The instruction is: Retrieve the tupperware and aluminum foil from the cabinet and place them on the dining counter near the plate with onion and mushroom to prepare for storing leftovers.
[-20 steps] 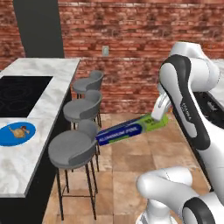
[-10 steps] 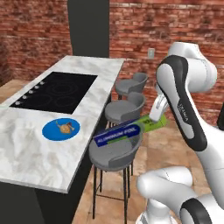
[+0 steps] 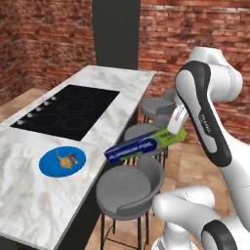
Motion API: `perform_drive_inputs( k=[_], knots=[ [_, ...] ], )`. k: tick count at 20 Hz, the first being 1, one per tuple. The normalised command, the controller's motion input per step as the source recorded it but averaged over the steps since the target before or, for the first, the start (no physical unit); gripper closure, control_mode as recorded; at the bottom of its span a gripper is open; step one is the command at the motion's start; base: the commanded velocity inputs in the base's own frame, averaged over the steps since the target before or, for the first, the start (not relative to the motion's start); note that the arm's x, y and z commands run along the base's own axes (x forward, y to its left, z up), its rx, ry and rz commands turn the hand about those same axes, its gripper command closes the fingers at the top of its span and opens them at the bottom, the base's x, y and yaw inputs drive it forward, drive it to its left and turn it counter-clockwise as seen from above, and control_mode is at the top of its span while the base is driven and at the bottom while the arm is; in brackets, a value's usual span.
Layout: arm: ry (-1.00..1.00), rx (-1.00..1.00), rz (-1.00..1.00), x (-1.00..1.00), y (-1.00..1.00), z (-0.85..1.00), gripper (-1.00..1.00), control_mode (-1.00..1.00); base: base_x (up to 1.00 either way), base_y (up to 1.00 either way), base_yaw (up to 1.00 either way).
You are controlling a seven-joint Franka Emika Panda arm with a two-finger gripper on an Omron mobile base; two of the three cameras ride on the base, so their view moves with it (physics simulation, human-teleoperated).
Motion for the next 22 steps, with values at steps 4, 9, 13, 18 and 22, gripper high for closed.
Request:
perform_drive_inputs(
  k=[4,9,13,18,22],
  knots=[
    [0.00,0.00,0.00,0.00,0.00,0.00,1.00,1.00,0.98,0.00,0.54],
    [0.00,0.00,0.00,0.00,0.00,0.00,1.00,1.00,0.89,0.00,0.64],
    [0.00,0.00,0.00,0.00,0.00,0.00,1.00,1.00,0.85,0.00,0.59],
    [0.00,0.00,0.00,0.00,0.00,0.00,1.00,1.00,0.57,0.00,0.14],
    [-0.28,-0.02,-0.08,0.49,-0.01,0.00,1.00,-1.00,0.00,0.00,0.00]
  ],
)
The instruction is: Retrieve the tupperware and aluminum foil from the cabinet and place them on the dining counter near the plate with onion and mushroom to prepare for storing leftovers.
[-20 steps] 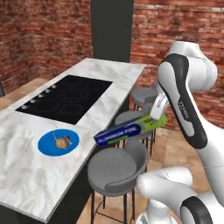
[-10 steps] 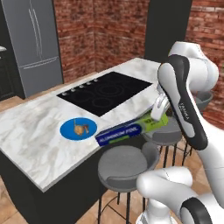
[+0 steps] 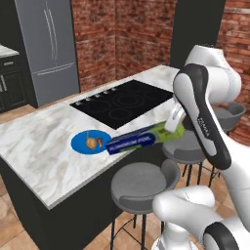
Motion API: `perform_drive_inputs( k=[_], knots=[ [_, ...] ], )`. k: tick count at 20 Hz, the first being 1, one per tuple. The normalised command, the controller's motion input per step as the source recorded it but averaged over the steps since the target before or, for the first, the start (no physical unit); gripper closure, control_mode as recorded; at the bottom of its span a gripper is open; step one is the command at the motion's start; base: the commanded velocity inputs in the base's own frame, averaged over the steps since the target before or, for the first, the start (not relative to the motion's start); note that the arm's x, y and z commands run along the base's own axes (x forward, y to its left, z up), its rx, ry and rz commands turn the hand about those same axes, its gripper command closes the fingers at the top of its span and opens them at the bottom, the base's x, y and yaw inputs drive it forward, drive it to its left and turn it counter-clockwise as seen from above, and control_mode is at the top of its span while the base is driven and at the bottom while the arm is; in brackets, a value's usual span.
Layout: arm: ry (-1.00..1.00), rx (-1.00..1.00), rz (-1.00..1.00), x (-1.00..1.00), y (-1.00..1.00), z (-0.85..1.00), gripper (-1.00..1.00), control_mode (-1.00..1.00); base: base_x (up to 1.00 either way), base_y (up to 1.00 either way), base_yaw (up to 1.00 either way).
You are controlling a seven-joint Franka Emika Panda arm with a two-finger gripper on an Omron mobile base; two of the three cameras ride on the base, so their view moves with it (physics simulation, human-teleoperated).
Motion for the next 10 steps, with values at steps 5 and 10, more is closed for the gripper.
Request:
perform_drive_inputs(
  k=[5,10],
  knots=[
    [-0.33,0.00,-0.11,0.57,-0.15,-0.01,1.00,-1.00,0.00,0.00,0.00],
    [-0.26,0.00,-0.06,0.69,-0.01,-0.30,1.00,-1.00,0.00,0.00,0.00]
  ],
)
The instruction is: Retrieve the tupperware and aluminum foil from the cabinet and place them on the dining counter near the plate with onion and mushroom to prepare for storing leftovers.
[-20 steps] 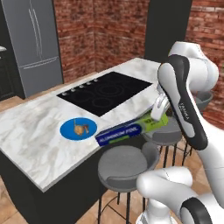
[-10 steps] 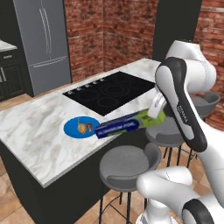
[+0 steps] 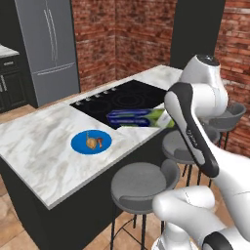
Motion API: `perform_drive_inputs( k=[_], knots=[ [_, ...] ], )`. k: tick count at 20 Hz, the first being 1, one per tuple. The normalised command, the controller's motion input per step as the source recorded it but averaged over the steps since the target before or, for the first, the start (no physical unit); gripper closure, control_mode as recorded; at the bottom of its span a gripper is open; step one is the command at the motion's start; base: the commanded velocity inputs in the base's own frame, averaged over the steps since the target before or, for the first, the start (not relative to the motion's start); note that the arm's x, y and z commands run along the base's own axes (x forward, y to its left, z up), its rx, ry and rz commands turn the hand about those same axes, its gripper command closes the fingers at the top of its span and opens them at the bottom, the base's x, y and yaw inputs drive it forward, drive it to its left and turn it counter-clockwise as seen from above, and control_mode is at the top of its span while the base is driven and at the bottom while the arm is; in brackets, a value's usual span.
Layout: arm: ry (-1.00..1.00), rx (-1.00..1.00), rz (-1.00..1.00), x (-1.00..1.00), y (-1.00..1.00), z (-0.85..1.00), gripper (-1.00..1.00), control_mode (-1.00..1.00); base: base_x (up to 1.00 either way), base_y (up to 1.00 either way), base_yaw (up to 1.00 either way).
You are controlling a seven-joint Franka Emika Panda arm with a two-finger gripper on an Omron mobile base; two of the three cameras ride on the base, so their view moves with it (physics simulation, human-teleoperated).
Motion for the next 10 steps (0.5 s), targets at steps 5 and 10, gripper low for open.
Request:
perform_drive_inputs(
  k=[5,10],
  knots=[
    [-0.05,0.00,-0.01,0.92,-0.01,-0.58,1.00,-1.00,0.00,0.00,0.00],
    [0.01,0.01,0.00,0.93,0.00,-0.49,1.00,-1.00,0.00,0.00,0.00]
  ],
)
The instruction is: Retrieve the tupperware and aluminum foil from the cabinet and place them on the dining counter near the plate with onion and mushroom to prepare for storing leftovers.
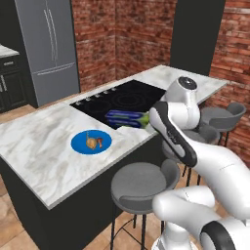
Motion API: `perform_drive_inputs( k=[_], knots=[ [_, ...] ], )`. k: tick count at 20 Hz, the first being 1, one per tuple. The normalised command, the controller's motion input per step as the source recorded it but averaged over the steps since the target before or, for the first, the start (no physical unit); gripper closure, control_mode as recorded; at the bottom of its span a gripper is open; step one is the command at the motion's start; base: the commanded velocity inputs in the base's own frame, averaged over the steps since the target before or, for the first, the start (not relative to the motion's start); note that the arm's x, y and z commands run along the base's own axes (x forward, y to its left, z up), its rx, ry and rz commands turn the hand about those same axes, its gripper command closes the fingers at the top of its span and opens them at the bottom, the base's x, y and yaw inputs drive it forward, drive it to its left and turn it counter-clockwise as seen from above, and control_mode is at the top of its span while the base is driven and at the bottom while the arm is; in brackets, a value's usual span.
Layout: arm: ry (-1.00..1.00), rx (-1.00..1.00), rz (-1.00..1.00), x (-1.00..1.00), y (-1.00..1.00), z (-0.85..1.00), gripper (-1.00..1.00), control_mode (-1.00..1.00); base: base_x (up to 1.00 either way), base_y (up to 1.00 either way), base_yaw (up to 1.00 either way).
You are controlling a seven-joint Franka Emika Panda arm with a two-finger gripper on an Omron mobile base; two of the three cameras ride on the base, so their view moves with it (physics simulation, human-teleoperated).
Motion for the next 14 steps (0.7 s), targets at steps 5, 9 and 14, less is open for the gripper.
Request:
perform_drive_inputs(
  k=[5,9,14],
  knots=[
    [0.10,0.00,0.00,0.86,0.00,-0.31,1.00,-1.00,0.00,0.00,0.00],
    [0.19,0.00,0.00,0.89,0.02,-0.35,1.00,-1.00,0.00,0.00,0.00],
    [0.17,0.00,0.00,0.88,0.08,-0.39,1.00,-1.00,0.00,0.00,0.00]
  ],
)
